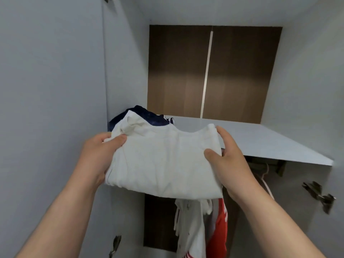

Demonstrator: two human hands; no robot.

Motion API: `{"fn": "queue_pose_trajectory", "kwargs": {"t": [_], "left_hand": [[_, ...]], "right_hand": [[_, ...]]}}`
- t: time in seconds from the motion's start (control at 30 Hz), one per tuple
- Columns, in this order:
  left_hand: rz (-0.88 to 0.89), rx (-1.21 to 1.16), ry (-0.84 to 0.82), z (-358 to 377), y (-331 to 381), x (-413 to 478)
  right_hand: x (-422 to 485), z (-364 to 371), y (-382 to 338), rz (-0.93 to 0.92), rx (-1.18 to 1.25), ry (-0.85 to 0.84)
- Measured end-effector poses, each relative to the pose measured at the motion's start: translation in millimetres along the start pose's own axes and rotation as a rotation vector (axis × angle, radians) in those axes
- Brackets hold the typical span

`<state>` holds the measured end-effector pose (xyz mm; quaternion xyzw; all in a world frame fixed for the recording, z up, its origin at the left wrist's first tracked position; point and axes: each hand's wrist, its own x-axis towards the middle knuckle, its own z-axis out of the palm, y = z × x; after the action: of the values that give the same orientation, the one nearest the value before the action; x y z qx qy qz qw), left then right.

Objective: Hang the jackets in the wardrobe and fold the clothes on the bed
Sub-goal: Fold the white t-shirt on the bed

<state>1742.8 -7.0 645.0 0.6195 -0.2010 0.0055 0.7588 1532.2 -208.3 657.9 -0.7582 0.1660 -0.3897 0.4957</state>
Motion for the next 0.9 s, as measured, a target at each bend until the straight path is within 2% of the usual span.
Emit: {"fn": "queue_pose_trajectory", "kwargs": {"t": [0.2, 0.3, 0.43, 0.57, 0.77, 0.83, 0.9], "left_hand": [[0.197, 0.163, 0.034, 26, 24, 123], [0.312, 0.417, 0.098, 49, 30, 172], [0.369, 0.890, 0.155, 83, 31, 217], [0.416, 1.230, 0.209, 103, 38, 251], [0.285, 1.527, 0.194, 103, 17, 254], [0.444, 1.566, 0.202, 102, 7, 249], [0.618, 1.452, 0.054, 103, 2, 249]], "right_hand": [[113, 41, -8, -0.069, 0.006, 0.032], [165, 53, -11, -0.053, 0.056, 0.075], [217, 60, -8, 0.016, 0.171, 0.065], [250, 70, 7, 0.120, 0.288, 0.030], [274, 101, 39, 0.306, 0.251, -0.130], [273, 102, 47, 0.384, 0.189, -0.226], [272, 97, 47, 0.404, 0.016, -0.353]]}}
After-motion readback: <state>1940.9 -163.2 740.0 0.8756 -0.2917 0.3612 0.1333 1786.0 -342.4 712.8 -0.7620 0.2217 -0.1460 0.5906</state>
